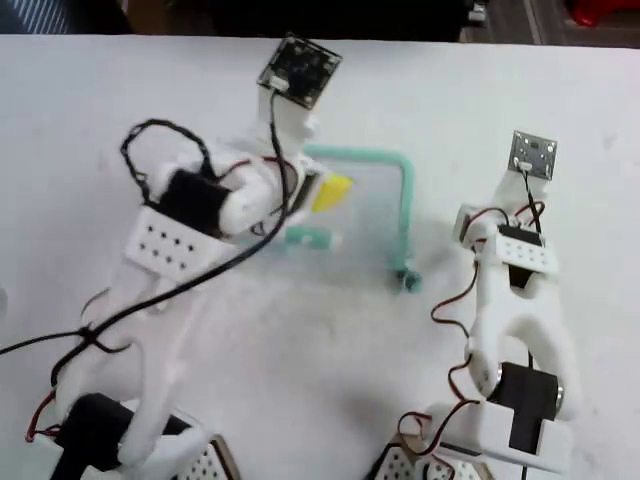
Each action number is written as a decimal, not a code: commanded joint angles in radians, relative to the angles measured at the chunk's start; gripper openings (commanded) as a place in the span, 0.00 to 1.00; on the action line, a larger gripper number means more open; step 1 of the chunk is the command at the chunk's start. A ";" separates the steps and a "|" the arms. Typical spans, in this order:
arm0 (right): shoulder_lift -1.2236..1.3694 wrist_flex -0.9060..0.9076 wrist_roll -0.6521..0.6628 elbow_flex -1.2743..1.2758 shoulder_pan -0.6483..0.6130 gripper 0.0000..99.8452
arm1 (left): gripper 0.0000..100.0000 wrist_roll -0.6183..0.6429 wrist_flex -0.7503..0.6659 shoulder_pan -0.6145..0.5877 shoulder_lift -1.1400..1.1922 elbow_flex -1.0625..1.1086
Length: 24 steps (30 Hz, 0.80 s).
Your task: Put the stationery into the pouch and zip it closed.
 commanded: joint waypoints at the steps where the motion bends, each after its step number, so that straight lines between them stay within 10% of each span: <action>1: -0.005 -0.015 -0.006 -0.009 0.004 0.02 | 0.30 -0.011 0.040 -0.019 -0.016 -0.092; 10: -0.005 -0.015 -0.006 -0.008 0.004 0.02 | 0.29 -0.005 -0.388 -0.246 0.096 0.275; 18: 0.058 -0.004 0.106 -0.037 -0.094 0.02 | 0.05 -0.005 -0.557 -0.601 0.183 0.479; 24: 0.170 0.139 0.163 -0.166 -0.143 0.02 | 0.03 -0.006 -0.569 -0.510 0.387 0.456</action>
